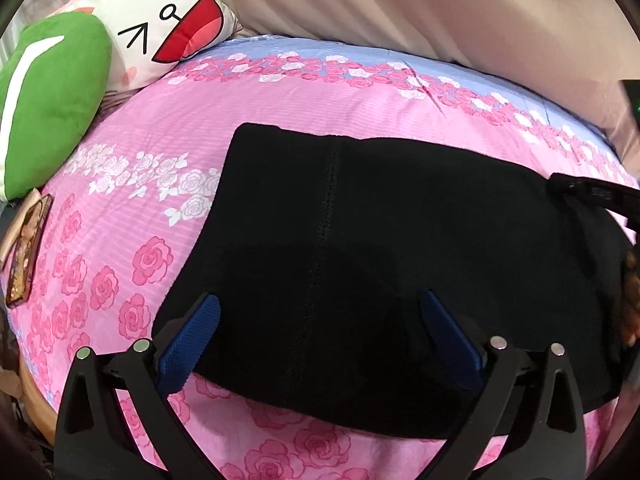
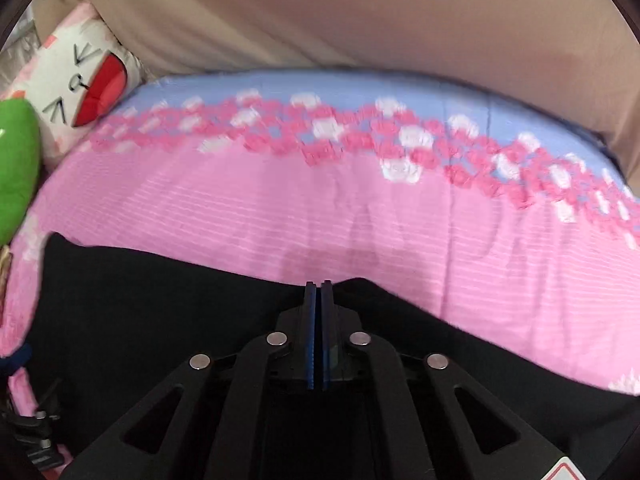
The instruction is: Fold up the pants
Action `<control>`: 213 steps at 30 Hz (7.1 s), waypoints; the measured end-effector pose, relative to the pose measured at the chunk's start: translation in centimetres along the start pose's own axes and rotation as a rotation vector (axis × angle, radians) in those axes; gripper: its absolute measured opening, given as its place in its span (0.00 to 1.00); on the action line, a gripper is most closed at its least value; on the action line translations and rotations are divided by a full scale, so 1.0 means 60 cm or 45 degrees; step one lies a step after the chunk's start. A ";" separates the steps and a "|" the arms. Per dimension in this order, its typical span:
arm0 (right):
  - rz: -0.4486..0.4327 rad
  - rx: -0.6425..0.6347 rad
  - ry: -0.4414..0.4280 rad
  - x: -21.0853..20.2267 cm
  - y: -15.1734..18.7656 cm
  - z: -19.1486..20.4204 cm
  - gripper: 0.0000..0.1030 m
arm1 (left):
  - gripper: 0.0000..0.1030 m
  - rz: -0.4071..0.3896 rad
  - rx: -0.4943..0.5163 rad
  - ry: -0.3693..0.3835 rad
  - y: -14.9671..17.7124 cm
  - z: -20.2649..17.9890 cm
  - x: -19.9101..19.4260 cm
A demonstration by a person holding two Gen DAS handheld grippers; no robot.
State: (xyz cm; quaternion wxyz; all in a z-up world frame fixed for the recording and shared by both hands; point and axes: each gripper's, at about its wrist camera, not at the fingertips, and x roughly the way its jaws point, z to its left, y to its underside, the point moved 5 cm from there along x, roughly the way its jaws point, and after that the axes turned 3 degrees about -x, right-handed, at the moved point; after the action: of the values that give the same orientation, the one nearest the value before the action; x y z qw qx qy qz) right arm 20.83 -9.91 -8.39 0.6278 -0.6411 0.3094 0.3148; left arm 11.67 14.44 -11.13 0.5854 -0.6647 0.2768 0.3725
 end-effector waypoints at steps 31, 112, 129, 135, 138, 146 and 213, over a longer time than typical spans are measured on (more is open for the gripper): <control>-0.155 -0.087 -0.070 -0.226 0.245 0.019 0.53 | 0.87 0.092 -0.556 0.270 0.015 0.117 -0.010; -0.257 0.679 -0.091 -0.311 0.366 -0.425 0.54 | 0.95 0.216 0.197 0.520 0.098 -0.401 -0.105; -0.229 0.703 -0.016 -0.300 0.384 -0.476 0.32 | 0.96 0.335 0.173 0.588 0.112 -0.441 -0.054; -0.168 0.697 0.082 -0.309 0.391 -0.476 0.72 | 0.96 0.327 0.145 0.644 0.112 -0.445 -0.045; -0.165 0.789 -0.080 -0.275 0.398 -0.479 0.59 | 0.91 0.264 0.171 0.689 0.108 -0.452 -0.042; -0.298 0.694 -0.143 -0.351 0.332 -0.386 0.31 | 0.22 0.178 0.192 0.859 0.046 -0.387 -0.128; -0.175 0.268 0.147 -0.279 0.253 -0.191 0.10 | 0.90 -0.085 0.133 0.041 0.068 -0.107 -0.123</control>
State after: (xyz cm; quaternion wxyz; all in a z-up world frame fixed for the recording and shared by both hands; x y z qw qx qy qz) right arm -1.20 -21.67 -4.24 0.6929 -0.6084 0.3318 0.1992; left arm 5.29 6.96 -7.18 0.6269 -0.6481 0.2829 0.3271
